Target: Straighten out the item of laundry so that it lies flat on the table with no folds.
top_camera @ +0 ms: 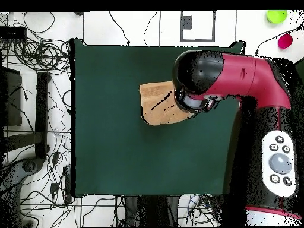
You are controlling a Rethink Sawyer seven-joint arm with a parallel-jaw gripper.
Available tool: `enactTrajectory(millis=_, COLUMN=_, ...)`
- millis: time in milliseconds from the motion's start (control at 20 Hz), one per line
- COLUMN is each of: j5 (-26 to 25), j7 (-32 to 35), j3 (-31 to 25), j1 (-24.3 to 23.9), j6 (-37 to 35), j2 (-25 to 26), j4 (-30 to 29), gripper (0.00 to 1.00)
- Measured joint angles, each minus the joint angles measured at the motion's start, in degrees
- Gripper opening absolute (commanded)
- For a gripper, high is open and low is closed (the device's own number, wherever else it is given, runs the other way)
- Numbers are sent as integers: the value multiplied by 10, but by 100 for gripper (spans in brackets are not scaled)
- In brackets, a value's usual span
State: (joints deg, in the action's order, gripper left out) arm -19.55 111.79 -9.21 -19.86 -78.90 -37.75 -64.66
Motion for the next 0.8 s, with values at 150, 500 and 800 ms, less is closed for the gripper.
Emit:
enactTrajectory(millis=150, j5=0, j7=0, j3=0, j1=0, j6=-15, j2=0, j4=10, gripper=0)
enactTrajectory(millis=500, j5=0, j7=0, j3=0, j1=3, j6=-44, j2=1, j4=30, gripper=0)
enactTrajectory(millis=800, j5=0, j7=0, j3=0, j1=9, j6=-77, j2=8, j4=60, gripper=0)
